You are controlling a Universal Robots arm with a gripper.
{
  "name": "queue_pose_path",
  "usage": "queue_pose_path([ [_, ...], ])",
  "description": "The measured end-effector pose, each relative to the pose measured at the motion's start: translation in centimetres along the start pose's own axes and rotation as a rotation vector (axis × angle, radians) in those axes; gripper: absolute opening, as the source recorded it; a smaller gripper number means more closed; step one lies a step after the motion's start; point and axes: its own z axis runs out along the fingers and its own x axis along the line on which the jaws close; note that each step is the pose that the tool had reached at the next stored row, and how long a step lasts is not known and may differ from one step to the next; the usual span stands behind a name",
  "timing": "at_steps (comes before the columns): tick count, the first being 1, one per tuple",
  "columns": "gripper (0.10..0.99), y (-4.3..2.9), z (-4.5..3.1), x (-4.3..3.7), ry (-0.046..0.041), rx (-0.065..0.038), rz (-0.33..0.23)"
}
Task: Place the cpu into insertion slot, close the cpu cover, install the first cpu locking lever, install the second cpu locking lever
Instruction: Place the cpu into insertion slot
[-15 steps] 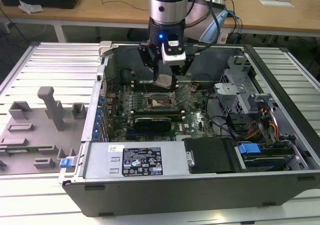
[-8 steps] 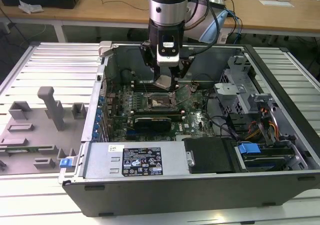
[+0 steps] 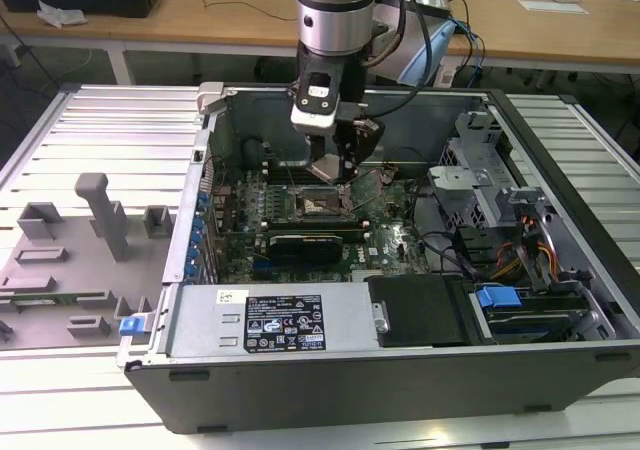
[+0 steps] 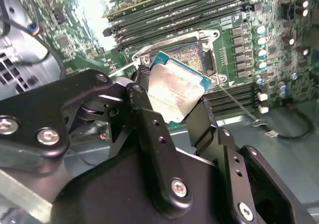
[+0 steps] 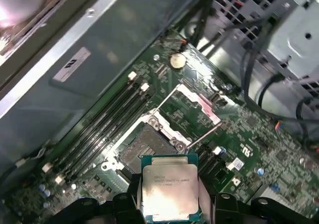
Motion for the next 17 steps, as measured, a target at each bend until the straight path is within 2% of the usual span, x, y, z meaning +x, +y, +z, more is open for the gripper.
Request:
queue_pose_path([
  [1, 0.541, 0.00, 0.03, 0.00, -0.0012, 0.001, 0.018],
  [3, 0.541, -0.01, 0.13, 0.00, -0.0060, 0.003, 0.087],
  [11, 0.541, -0.02, 0.37, 0.01, -0.0168, 0.008, 0.242],
  [13, 0.541, -0.03, 0.48, 0.02, -0.0224, 0.010, 0.323],
  [17, 0.541, -0.04, 0.63, 0.02, -0.0298, 0.014, 0.429],
])
